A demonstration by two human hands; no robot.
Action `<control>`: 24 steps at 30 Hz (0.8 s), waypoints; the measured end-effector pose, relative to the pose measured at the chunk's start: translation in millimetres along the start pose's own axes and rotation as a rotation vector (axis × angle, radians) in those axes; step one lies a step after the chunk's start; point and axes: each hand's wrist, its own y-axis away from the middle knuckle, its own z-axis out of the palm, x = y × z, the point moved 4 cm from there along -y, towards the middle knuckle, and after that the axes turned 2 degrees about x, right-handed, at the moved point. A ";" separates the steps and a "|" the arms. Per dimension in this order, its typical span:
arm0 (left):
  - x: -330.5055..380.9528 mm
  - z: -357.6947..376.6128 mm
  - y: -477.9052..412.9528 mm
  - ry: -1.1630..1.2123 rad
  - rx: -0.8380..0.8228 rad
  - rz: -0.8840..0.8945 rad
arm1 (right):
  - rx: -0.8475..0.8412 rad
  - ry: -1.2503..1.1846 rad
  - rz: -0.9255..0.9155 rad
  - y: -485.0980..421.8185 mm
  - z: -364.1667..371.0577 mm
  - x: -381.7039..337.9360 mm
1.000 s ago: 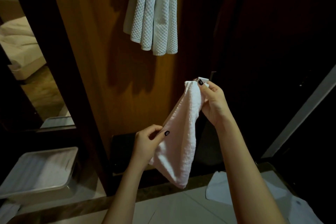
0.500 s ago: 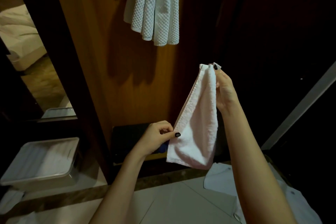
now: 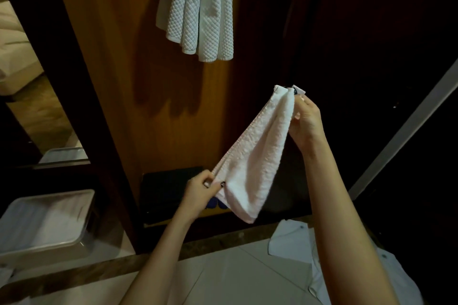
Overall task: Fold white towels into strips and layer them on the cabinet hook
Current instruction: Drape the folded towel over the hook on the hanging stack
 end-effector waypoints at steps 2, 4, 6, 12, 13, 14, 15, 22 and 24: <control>-2.6 -9.6 -3.2 -0.029 0.143 0.015 | 0.027 0.030 -0.029 -0.8 -4.5 -1.8; -1.4 -13.3 -3.6 0.019 0.215 0.042 | 0.048 0.035 -0.047 0.4 -3.3 -2.7; 1.3 -8.6 0.1 0.197 0.157 0.041 | 0.084 0.036 -0.062 -1.1 -4.2 -2.0; -1.8 -12.7 8.3 0.421 0.089 -0.072 | 0.246 -0.046 -0.082 -9.7 -16.2 1.2; -0.4 -11.6 8.4 0.446 0.053 -0.096 | 0.256 -0.057 -0.077 -10.3 -17.1 3.3; 0.8 -9.4 8.9 0.472 0.019 -0.118 | 0.258 -0.064 -0.079 -10.7 -16.6 5.5; 1.9 -6.6 9.8 0.487 -0.009 -0.136 | 0.262 -0.070 -0.085 -10.3 -15.6 6.8; -0.6 -5.1 8.9 0.636 0.149 -0.162 | 0.267 -0.164 -0.066 -9.3 -13.3 10.5; -4.9 -8.2 6.9 0.642 0.199 -0.184 | 0.270 -0.167 -0.063 -8.0 -13.6 12.0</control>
